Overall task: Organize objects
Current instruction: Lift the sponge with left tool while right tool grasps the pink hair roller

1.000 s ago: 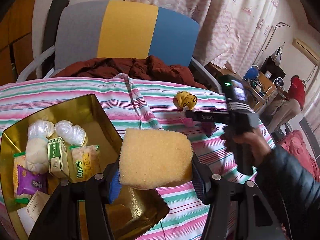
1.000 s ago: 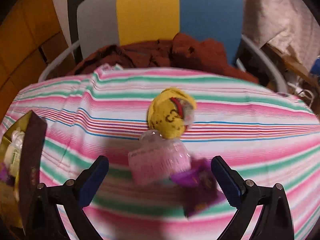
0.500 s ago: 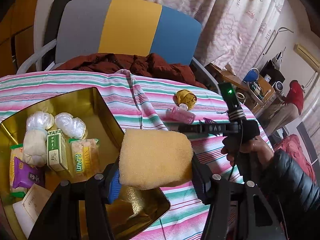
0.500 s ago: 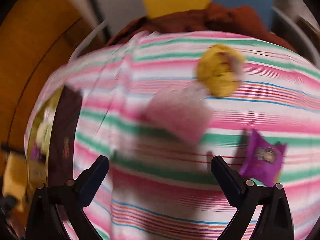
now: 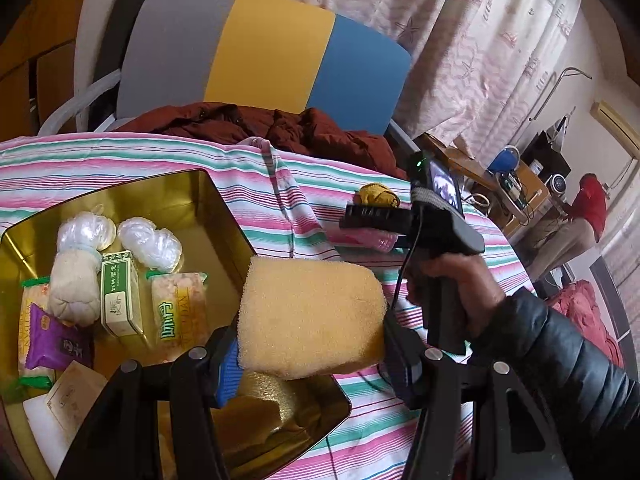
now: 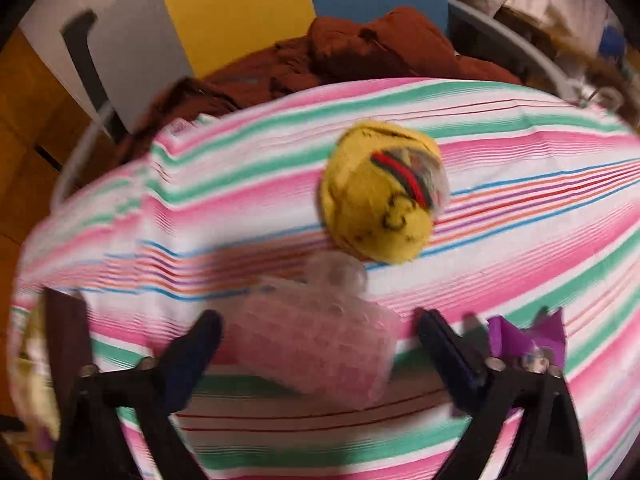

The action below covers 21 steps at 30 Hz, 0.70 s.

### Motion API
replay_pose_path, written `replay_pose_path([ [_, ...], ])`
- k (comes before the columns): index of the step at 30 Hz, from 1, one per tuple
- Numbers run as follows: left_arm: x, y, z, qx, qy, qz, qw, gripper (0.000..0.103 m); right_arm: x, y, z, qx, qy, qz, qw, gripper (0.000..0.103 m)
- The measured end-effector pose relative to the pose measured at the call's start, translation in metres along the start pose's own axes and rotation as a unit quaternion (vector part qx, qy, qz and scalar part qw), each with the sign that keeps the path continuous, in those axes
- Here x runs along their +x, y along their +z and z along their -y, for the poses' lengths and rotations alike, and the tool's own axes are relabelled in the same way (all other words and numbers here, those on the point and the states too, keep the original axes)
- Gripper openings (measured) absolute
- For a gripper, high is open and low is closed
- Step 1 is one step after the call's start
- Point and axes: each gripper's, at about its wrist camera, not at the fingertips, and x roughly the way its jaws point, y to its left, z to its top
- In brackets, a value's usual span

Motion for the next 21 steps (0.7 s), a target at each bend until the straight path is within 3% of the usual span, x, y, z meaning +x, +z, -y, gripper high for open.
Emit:
replay_pose_path([
  [2, -0.001, -0.001, -0.002, -0.001, -0.001, 0.001, 1.0, 0.06, -0.006, -0.005, -0.001, -0.026, -0.013, -0.004, 1.0, 0.07],
  [11, -0.005, -0.006, -0.002, 0.001, 0.0, 0.007, 1.0, 0.06, -0.038, -0.064, 0.018, -0.098, 0.043, -0.069, 0.992, 0.07],
  [16, -0.014, -0.011, 0.001, 0.016, 0.016, 0.018, 0.9996, 0.06, -0.051, -0.093, 0.025, -0.094, 0.042, -0.045, 0.994, 0.07],
  [21, -0.025, -0.017, -0.001, 0.015, 0.037, 0.027, 0.9988, 0.06, -0.053, -0.098, 0.01, -0.133, 0.002, -0.019, 0.991, 0.069],
])
